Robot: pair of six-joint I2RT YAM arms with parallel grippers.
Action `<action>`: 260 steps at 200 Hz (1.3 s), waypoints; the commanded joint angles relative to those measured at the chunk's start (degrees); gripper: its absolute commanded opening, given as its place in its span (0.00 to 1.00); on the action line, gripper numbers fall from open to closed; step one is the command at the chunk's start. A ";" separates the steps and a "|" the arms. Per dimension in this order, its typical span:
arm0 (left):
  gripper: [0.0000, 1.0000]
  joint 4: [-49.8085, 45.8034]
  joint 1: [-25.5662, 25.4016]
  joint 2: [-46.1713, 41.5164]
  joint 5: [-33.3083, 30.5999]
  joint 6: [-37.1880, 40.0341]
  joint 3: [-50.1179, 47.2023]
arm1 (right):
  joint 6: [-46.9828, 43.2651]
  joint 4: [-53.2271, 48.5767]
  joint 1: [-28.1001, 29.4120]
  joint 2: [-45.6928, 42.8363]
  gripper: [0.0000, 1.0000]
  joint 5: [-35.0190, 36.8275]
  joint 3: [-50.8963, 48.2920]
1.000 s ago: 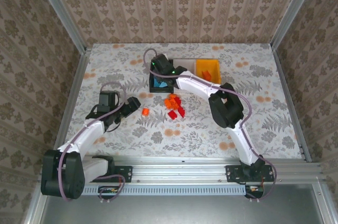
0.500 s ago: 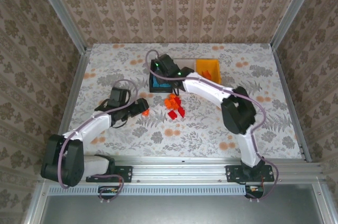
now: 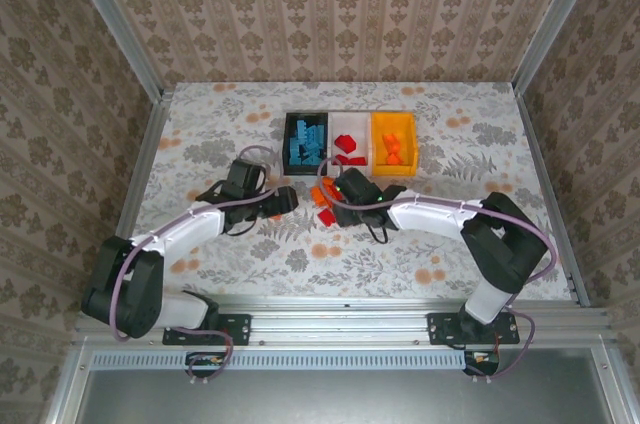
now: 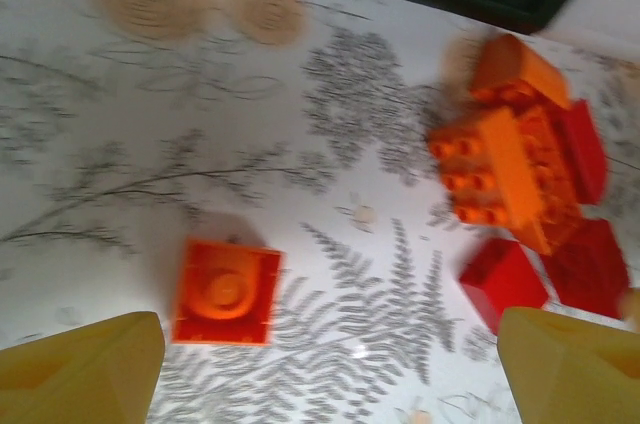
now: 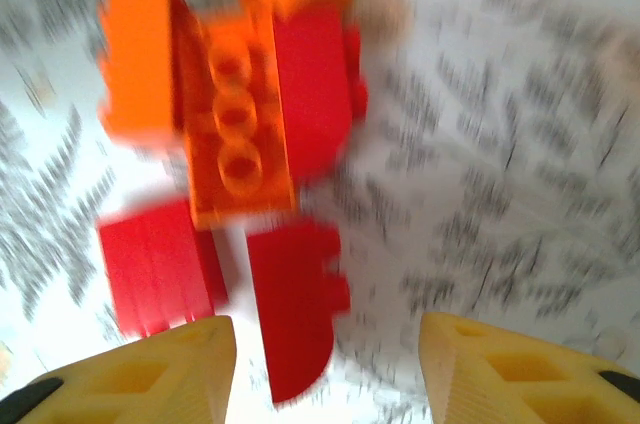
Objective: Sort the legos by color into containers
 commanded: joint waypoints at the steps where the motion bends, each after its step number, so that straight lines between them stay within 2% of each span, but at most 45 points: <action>1: 0.88 4.26 -1.06 -0.61 6.22 -0.37 -1.03 | 3.26 4.68 0.85 -0.02 0.54 -1.31 -1.64; 48: 0.89 2.53 -1.87 -2.68 5.45 -0.91 -1.21 | 2.15 6.13 0.76 5.67 0.49 2.43 0.68; 80: 0.89 1.24 -1.96 -4.64 4.67 -1.10 -1.46 | 1.12 6.22 0.69 6.83 0.38 4.64 2.30; 108: 0.90 0.07 -1.96 -5.71 3.99 -0.57 -1.06 | 0.96 6.71 0.86 3.12 0.30 4.48 0.80; 150: 0.90 -0.24 -1.96 -6.07 3.68 -0.65 -0.77 | 0.41 4.54 0.94 -6.29 0.29 5.74 -1.41; 174: 0.91 -0.15 -1.96 -6.18 3.46 -1.03 -0.95 | -1.90 3.29 -0.14 -7.85 0.29 6.87 0.95; 196: 0.91 -0.54 -1.96 -6.66 2.85 -1.34 -0.95 | -3.92 2.65 -3.88 -3.93 0.29 7.32 7.19; 215: 0.92 -1.66 -1.69 -7.54 1.63 -1.79 -0.89 | -4.51 0.83 -8.36 3.76 0.28 6.44 15.67; 260: 0.94 -3.92 0.02 -12.69 0.74 -2.51 -3.03 | -8.02 -5.05 -13.16 18.18 0.29 5.48 33.46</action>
